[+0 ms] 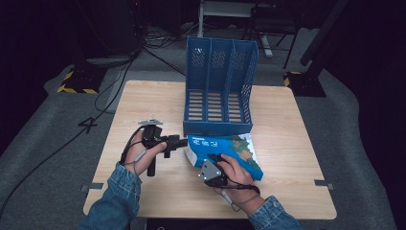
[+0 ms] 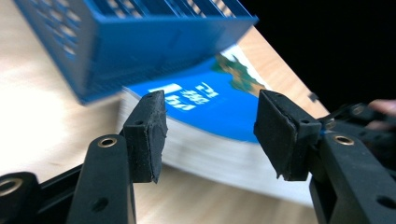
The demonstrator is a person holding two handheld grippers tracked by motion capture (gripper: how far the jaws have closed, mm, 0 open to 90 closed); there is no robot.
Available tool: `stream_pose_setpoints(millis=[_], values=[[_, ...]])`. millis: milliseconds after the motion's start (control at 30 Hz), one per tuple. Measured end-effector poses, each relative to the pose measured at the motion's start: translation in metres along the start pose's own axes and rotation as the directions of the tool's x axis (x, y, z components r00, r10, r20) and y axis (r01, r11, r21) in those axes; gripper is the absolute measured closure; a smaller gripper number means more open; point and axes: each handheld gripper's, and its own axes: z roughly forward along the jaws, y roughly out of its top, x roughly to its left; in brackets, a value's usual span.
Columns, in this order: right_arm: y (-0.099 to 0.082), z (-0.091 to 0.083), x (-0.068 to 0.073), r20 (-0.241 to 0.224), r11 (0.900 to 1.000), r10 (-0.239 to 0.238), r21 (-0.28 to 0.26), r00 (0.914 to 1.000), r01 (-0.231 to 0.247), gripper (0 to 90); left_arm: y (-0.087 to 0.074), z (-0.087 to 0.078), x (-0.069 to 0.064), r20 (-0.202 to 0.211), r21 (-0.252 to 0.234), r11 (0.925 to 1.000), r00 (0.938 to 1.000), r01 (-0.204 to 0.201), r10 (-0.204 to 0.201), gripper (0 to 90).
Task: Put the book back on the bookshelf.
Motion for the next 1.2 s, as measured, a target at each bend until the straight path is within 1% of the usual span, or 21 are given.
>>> stream_pose_setpoints(millis=[33,100,133,200,267,433,500,533,567,633,700,733,767,800,833,867,933,967,1100,1167,1200], values=[[0.001,-0.001,-0.004,-0.009,0.9999,0.013,-0.001,0.9999,-0.013,61.4,-0.002,-0.002,0.003,-0.028,-0.021,0.9990,0.9989,-0.039,0.038,43.4],[0.002,-0.005,-0.012,-0.028,0.9990,0.044,-0.005,0.9987,-0.044,61.4,-0.008,-0.005,0.009,-0.072,-0.029,0.9970,0.9950,-0.072,0.070,40.6],[0.003,-0.008,-0.017,-0.033,0.9965,0.082,-0.013,0.9961,-0.082,61.5,-0.011,-0.006,0.012,-0.083,-0.022,0.9965,0.9934,-0.081,0.079,41.7],[0.004,-0.012,-0.026,-0.059,0.9933,0.113,-0.017,0.9919,-0.114,61.5,-0.018,-0.008,0.020,-0.120,-0.009,0.9962,0.9891,-0.086,0.084,41.1],[0.006,-0.017,-0.036,-0.076,0.9885,0.148,-0.021,0.9861,-0.150,61.6,-0.025,-0.009,0.028,-0.167,0.000,0.9950,0.9811,-0.100,0.099,41.3],[0.007,-0.026,-0.052,-0.114,0.9750,0.213,-0.039,0.9703,-0.219,61.7,-0.040,-0.011,0.040,-0.211,0.046,0.9914,0.9690,-0.122,0.129,39.7],[0.006,-0.029,-0.056,-0.133,0.9702,0.230,-0.045,0.9641,-0.238,61.6,-0.046,-0.010,0.046,-0.241,0.089,0.9824,0.9533,-0.164,0.181,38.6],[0.006,-0.031,-0.060,-0.139,0.9669,0.241,-0.051,0.9605,-0.250,61.6,-0.048,-0.008,0.049,-0.249,0.100,0.9809,0.9503,-0.167,0.187,38.5],[0.005,-0.032,-0.063,-0.144,0.9633,0.252,-0.056,0.9568,-0.262,61.6,-0.051,-0.006,0.053,-0.247,0.114,0.9768,0.9470,-0.181,0.205,38.5],[0.004,-0.036,-0.071,-0.152,0.9514,0.288,-0.068,0.9456,-0.300,61.7,-0.053,-0.002,0.056,-0.233,0.132,0.9720,0.9471,-0.195,0.221,38.3],[0.003,-0.041,-0.078,-0.162,0.9405,0.315,-0.079,0.9351,-0.331,61.7,-0.054,-0.001,0.058,-0.234,0.137,0.9667,0.9413,-0.216,0.244,37.3],[0.002,-0.043,-0.081,-0.166,0.9362,0.325,-0.083,0.9311,-0.342,61.7,-0.055,0.000,0.058,-0.241,0.142,0.9636,0.9363,-0.226,0.255,37.1],[0.002,-0.043,-0.081,-0.166,0.9362,0.325,-0.083,0.9311,-0.342,61.7,-0.055,0.000,0.058,-0.241,0.142,0.9636,0.9363,-0.226,0.255,36.9],[0.002,-0.045,-0.084,-0.170,0.9331,0.332,-0.086,0.9279,-0.349,61.7,-0.055,0.000,0.059,-0.252,0.150,0.9600,0.9298,-0.236,0.268,36.9],[0.002,-0.049,-0.090,-0.177,0.9313,0.335,-0.086,0.9254,-0.354,61.8,-0.056,0.001,0.059,-0.268,0.173,0.9514,0.9173,-0.255,0.294,36.1],[0.002,-0.049,-0.090,-0.177,0.9313,0.335,-0.086,0.9254,-0.354,61.8,-0.056,0.001,0.059,-0.268,0.173,0.9514,0.9173,-0.255,0.294,35.9],[0.003,-0.053,-0.095,-0.186,0.9257,0.347,-0.091,0.9194,-0.367,61.8,-0.058,0.002,0.059,-0.274,0.193,0.9455,0.9108,-0.263,0.309,35.7],[0.003,-0.055,-0.097,-0.192,0.9207,0.357,-0.094,0.9144,-0.379,61.8,-0.058,0.002,0.059,-0.273,0.207,0.9447,0.9122,-0.254,0.305,35.7],[0.001,-0.063,-0.108,-0.228,0.8966,0.394,-0.117,0.8902,-0.427,61.8,-0.059,0.004,0.061,-0.277,0.231,0.9391,0.9081,-0.255,0.314,35.0],[0.000,-0.066,-0.113,-0.248,0.8828,0.412,-0.129,0.8765,-0.452,61.8,-0.060,0.006,0.062,-0.271,0.237,0.9293,0.8994,-0.283,0.343,32.8],[0.000,-0.068,-0.115,-0.258,0.8759,0.421,-0.133,0.8695,-0.464,61.8,-0.061,0.007,0.063,-0.271,0.240,0.9218,0.8910,-0.304,0.365,32.6]])
